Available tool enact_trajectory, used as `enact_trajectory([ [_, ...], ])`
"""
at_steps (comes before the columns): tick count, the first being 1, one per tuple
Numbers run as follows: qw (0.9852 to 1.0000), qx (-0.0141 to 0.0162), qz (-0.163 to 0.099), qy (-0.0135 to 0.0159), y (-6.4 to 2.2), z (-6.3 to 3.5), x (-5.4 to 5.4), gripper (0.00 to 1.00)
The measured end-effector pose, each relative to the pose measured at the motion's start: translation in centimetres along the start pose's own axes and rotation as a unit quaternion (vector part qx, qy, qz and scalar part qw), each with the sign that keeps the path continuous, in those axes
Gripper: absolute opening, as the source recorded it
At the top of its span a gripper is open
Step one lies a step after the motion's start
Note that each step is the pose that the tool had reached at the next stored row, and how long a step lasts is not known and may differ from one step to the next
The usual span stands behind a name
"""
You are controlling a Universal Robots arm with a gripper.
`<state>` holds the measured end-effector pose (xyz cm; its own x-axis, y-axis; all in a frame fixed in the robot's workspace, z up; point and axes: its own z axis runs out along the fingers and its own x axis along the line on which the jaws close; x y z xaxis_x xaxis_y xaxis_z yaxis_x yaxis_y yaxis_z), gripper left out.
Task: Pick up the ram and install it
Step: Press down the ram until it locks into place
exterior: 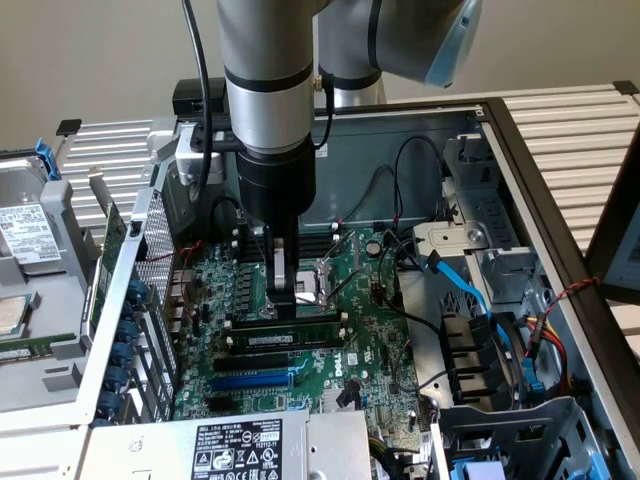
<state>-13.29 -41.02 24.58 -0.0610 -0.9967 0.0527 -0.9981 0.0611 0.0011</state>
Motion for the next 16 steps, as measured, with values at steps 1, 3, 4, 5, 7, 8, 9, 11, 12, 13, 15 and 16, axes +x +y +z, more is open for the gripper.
enact_trajectory([
  [1,1.0,-0.0004,0.005,0.0,0.0,0.0,0.0,0.11],
  [3,0.9998,-0.0011,0.019,0.0001,0.0,-0.01,0.0,0.11],
  [4,0.9996,-0.0015,0.027,0.0,0.0,0.0,0.0,0.11],
  [5,0.9994,-0.0019,0.035,0.0,0.0,0.0,0.0,0.11],
  [7,0.9987,-0.0028,0.051,0.0,0.0,0.01,0.0,0.11],
  [8,0.9982,-0.0032,0.06,0.0,0.0,0.01,0.0,0.11],
  [9,0.9977,-0.0036,0.067,-0.0001,0.0,0.02,0.0,0.11],
  [11,0.9965,-0.0045,0.083,-0.0001,0.0,0.03,0.0,0.11],
  [12,0.9958,-0.0049,0.091,-0.0001,0.0,0.03,0.0,0.11],
  [13,0.9951,-0.0053,0.099,-0.0001,0.0,0.04,0.0,0.11],
  [15,0.9935,-0.0061,0.114,-0.0002,0.0,0.05,0.0,0.11],
  [16,0.9926,-0.0065,0.122,-0.0002,0.0,0.06,0.0,0.11],
])
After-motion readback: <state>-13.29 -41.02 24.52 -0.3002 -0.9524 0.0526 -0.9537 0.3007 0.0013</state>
